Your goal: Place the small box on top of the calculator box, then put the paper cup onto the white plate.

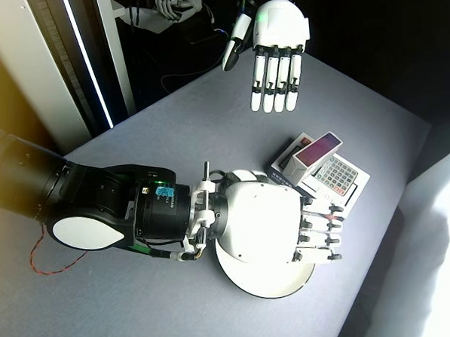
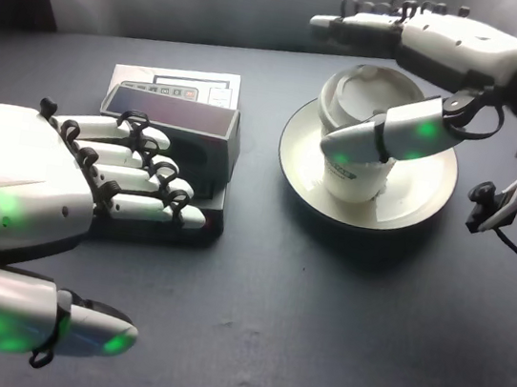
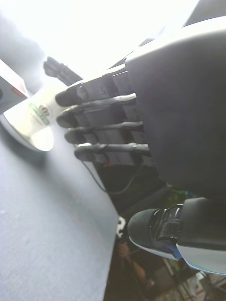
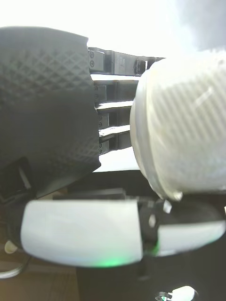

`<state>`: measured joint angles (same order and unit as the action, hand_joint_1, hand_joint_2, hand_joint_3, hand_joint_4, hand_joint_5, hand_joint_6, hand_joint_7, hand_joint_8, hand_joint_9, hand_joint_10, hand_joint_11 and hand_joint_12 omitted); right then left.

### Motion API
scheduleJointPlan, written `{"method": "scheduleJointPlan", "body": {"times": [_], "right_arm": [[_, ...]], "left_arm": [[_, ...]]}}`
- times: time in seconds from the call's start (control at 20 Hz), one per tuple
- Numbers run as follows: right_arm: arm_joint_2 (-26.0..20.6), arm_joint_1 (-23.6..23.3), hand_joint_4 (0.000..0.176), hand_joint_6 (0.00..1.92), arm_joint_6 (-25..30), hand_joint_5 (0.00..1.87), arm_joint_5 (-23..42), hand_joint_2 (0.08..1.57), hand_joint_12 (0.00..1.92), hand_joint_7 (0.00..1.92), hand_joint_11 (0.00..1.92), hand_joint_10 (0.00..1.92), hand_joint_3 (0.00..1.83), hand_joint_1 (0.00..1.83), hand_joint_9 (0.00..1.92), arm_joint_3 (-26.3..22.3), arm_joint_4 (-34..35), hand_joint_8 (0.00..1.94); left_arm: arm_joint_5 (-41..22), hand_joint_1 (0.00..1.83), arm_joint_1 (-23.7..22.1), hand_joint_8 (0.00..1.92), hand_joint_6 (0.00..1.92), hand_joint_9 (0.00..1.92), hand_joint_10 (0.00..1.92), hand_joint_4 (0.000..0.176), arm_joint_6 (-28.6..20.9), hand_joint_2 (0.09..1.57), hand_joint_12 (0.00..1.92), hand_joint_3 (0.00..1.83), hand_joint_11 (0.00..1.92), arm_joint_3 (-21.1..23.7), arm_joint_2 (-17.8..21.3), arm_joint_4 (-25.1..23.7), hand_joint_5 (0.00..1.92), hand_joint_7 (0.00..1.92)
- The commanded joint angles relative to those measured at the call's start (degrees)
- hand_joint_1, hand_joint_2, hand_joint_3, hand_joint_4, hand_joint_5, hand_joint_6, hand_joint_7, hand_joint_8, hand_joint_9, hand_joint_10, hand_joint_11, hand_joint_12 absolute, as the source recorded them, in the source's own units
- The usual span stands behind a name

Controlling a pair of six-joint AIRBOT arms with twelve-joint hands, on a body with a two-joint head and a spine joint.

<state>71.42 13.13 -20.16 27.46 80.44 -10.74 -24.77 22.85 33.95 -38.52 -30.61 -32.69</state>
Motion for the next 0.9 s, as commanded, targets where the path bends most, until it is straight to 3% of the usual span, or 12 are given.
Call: {"method": "scheduleJointPlan", "body": {"times": [0.0,0.1,0.2,0.25,0.35,0.5,0.6,0.85], "right_arm": [[-1.0,-0.3,0.0,0.0,0.6,0.19,6.5,0.85,0.7,0.26,0.0,0.0,0.0,0.52,0.23,-0.3,0.7,0.0],[-1.5,-0.4,0.0,0.0,1.0,0.16,6.5,0.87,0.61,0.22,0.0,0.0,0.0,0.36,0.2,-0.8,0.4,0.0],[-2.0,-0.7,0.0,0.0,2.5,0.15,6.5,0.97,0.55,0.18,0.0,0.0,0.02,0.05,0.18,-1.0,-0.5,0.0],[-2.4,-0.8,0.0,0.0,2.6,0.12,6.6,0.98,0.42,0.15,0.0,0.01,0.01,0.01,0.14,-1.2,-1.1,0.0],[-3.5,-0.9,0.0,0.0,3.0,0.1,7.3,0.99,0.33,0.14,0.0,0.0,0.01,0.0,0.12,-2.0,-2.9,0.0],[-6.2,-1.4,0.0,0.01,3.9,0.13,9.0,1.0,0.34,0.17,0.0,0.01,0.0,0.0,0.14,-3.4,-5.7,0.01],[-8.2,-1.8,0.0,0.0,6.2,0.12,10.1,1.0,0.31,0.15,0.0,0.0,0.0,0.0,0.13,-4.2,-6.7,0.0],[-15.5,-2.3,0.0,0.0,8.0,0.11,13.4,1.04,0.25,0.15,0.0,0.0,0.02,0.0,0.11,-10.3,-13.2,0.01]], "left_arm": [[-4.8,0.0,-0.8,0.0,0.0,0.18,0.0,0.0,-0.2,1.27,0.19,0.0,0.0,-0.1,0.2,0.9,0.23,0.22],[-4.8,0.0,-0.8,0.0,0.0,0.19,0.0,0.0,-0.2,1.27,0.22,0.0,0.0,-0.1,0.2,0.8,0.24,0.22],[-4.8,0.0,-0.8,0.0,0.0,0.2,0.0,0.0,-0.2,1.26,0.23,0.0,0.0,-0.1,0.2,0.8,0.25,0.24],[-4.8,0.0,-0.8,0.0,0.0,0.19,0.0,0.0,-0.2,1.26,0.23,0.0,0.0,-0.1,0.2,0.8,0.25,0.24],[-4.8,0.0,-0.8,0.0,0.0,0.19,0.0,0.0,-0.2,1.26,0.21,0.0,0.0,-0.2,0.2,0.9,0.24,0.24],[-4.9,0.0,-0.8,0.0,0.0,0.21,0.0,0.0,-0.2,1.26,0.29,0.0,0.0,-0.3,0.2,1.3,0.27,0.27],[-4.9,0.0,-1.0,0.0,0.0,0.18,0.0,0.0,-0.2,1.27,0.23,0.0,0.0,-0.4,0.2,1.6,0.23,0.23],[-4.9,0.0,-1.4,0.0,0.0,0.19,0.0,0.0,-0.2,1.27,0.26,0.0,0.0,-0.3,0.2,1.7,0.23,0.22]]}}
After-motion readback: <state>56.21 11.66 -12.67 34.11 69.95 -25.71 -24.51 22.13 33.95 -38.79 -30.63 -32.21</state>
